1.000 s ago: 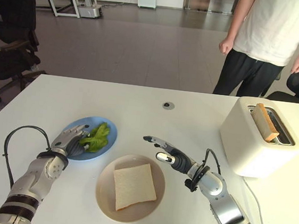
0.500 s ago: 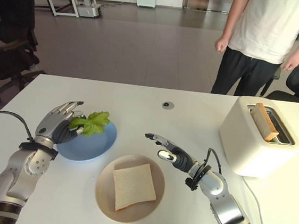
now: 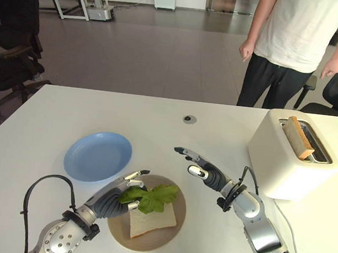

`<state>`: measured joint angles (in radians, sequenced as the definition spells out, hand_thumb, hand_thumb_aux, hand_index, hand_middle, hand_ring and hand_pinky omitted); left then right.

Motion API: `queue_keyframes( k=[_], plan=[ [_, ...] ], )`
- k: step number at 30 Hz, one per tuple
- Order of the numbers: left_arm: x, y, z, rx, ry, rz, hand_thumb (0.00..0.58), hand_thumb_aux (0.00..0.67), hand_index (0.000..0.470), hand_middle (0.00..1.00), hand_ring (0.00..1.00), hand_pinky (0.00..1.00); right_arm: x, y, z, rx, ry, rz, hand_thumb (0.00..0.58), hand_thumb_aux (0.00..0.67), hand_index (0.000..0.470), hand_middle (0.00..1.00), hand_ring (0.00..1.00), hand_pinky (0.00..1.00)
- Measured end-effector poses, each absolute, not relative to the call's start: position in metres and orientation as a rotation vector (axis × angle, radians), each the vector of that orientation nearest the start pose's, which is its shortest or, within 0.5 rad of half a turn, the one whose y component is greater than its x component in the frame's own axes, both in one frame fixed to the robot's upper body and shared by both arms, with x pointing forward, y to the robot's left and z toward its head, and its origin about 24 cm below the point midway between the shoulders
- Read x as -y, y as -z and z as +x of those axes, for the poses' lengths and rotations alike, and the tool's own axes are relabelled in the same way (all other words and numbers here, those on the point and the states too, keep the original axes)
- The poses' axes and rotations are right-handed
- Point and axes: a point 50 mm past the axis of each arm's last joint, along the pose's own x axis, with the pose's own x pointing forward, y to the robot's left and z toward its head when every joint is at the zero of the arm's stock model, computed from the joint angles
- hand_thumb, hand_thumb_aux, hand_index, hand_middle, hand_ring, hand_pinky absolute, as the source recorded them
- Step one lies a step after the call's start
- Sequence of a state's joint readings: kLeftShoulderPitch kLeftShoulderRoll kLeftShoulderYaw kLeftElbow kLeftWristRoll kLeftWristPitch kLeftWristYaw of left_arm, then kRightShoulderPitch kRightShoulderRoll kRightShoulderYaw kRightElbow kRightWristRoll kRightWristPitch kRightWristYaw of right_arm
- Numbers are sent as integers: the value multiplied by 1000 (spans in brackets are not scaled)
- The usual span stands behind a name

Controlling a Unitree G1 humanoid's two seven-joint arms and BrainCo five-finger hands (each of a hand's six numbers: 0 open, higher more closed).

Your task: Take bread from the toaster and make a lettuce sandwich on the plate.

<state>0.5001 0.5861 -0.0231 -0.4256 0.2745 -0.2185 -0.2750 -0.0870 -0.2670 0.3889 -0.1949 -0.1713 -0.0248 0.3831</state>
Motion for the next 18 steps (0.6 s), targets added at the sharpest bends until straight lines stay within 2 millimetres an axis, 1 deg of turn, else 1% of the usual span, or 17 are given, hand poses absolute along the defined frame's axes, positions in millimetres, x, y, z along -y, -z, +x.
queue_keyframes(
  k=[1, 4, 5, 6, 7, 8, 9, 11, 18],
  plan=[
    [-199, -62, 150, -1, 519, 820, 580, 670, 470, 0, 0, 0, 76, -82, 236, 208, -790, -463, 0, 0, 0, 0, 0, 0],
    [-200, -59, 150, -17, 521, 849, 580, 670, 470, 0, 0, 0, 76, -82, 236, 211, -794, -466, 0, 0, 0, 0, 0, 0],
    [-201, -58, 150, -19, 520, 858, 556, 533, 374, 0, 0, 0, 76, -82, 236, 212, -796, -466, 0, 0, 0, 0, 0, 0],
    [-202, -58, 149, -23, 515, 861, 462, 368, 258, 0, 0, 0, 75, -82, 236, 214, -800, -467, 0, 0, 0, 0, 0, 0],
    [-205, -59, 148, -29, 507, 866, 201, 129, 90, 0, 0, 0, 75, -82, 236, 216, -802, -467, 0, 0, 0, 0, 0, 0],
    [-208, -60, 148, -34, 499, 876, 71, 42, 29, 0, 0, 0, 75, -82, 235, 218, -804, -467, 0, 0, 0, 0, 0, 0],
    [-209, -60, 147, -42, 501, 884, 0, 0, 0, 0, 0, 0, 75, -82, 235, 218, -805, -468, 0, 0, 0, 0, 0, 0],
    [-210, -60, 145, -50, 513, 893, 0, 0, 0, 0, 0, 0, 75, -82, 235, 217, -806, -469, 0, 0, 0, 0, 0, 0],
    [-210, -72, 144, -21, 524, 926, 0, 0, 0, 0, 0, 0, 76, -82, 235, 217, -808, -475, 0, 0, 0, 0, 0, 0]
  ],
)
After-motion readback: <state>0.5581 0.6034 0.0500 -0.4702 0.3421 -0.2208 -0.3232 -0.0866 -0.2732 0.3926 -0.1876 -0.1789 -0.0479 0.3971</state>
